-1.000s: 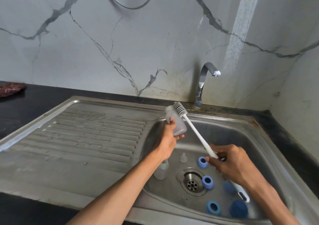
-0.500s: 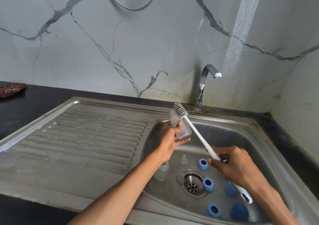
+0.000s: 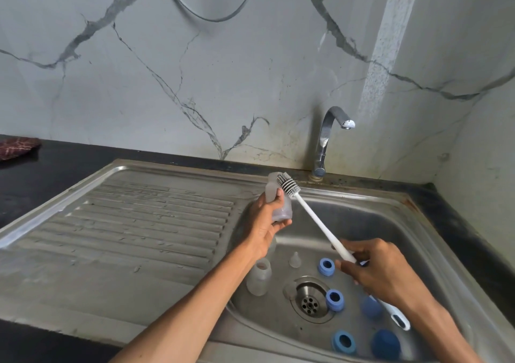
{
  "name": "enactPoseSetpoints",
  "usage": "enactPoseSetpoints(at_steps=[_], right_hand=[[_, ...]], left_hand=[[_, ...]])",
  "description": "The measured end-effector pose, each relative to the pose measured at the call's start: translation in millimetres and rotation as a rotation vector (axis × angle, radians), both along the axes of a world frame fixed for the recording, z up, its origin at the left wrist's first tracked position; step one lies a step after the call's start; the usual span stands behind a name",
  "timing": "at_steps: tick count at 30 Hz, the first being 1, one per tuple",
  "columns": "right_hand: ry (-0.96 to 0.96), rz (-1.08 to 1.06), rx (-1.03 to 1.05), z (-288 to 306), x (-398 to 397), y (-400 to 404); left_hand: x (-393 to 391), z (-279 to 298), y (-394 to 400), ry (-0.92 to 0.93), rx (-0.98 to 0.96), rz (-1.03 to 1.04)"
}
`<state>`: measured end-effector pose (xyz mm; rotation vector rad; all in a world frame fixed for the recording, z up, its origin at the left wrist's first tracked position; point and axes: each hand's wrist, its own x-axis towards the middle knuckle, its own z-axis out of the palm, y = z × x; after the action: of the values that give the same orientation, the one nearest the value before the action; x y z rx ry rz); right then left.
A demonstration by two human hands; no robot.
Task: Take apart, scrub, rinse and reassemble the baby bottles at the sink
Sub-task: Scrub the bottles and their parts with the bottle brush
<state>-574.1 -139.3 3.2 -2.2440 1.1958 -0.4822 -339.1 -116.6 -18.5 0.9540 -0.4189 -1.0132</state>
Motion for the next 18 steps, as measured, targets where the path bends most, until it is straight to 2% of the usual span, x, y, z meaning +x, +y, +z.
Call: enactPoseSetpoints(at_steps=[4,11,18], right_hand=[[-0.023,0.007,0.015,0.5,1.8,0.6],[0.144,0.067,-0.002,1.7,-3.2,-0.6],[0.104,0.021,-0.025,1.4,1.6,1.3]], left_hand=[[-5.3,-0.6,-1.5,-0.008,0.040,-0.038],[30.2,7.3,3.4,0.137,-0.026,0.060],[8.2,-1.4,0.9,0.177,-0.044,0.005]])
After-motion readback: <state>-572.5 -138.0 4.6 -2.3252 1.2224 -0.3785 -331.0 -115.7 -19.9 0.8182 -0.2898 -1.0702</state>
